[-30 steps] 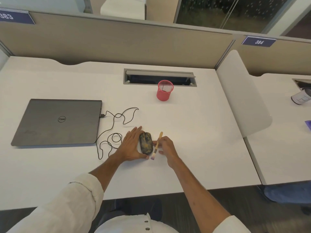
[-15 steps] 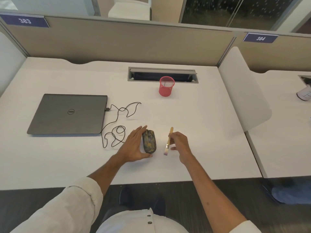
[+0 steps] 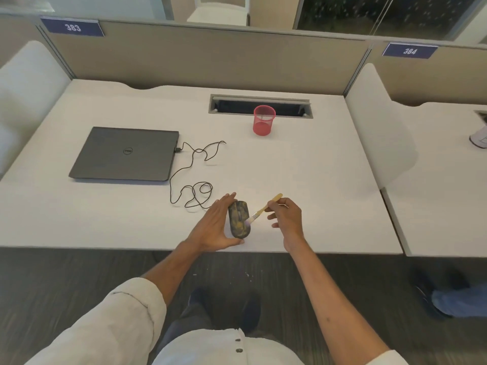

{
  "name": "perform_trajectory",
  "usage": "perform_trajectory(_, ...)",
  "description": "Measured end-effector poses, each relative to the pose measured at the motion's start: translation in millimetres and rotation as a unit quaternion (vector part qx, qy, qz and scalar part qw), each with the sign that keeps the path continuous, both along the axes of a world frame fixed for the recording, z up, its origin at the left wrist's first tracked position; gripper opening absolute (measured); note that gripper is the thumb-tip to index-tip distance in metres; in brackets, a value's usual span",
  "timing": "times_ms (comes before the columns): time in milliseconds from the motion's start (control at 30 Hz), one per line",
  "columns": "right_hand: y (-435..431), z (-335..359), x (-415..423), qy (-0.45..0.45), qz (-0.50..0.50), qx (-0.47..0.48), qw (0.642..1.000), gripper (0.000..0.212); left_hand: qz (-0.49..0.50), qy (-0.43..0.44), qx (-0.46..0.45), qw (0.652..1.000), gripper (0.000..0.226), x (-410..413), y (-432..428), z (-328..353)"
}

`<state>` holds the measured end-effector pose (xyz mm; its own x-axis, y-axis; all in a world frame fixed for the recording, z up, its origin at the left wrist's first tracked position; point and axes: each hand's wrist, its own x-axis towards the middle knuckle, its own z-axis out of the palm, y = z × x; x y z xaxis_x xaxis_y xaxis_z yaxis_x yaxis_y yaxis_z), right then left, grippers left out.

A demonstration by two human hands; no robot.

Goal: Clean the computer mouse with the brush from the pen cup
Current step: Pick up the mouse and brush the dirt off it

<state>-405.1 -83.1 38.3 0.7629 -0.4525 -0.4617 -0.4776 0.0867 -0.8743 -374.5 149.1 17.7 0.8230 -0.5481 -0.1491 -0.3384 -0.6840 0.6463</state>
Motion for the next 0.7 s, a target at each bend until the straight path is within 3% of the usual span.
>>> perform_trajectory(700, 107.6, 4.1, -141.7, -0.060, -0.150, -0.120, 0.980, 0.013, -0.132, -0.021, -0.014, 0.991, 0.131, -73.3, 93.1, -10.7)
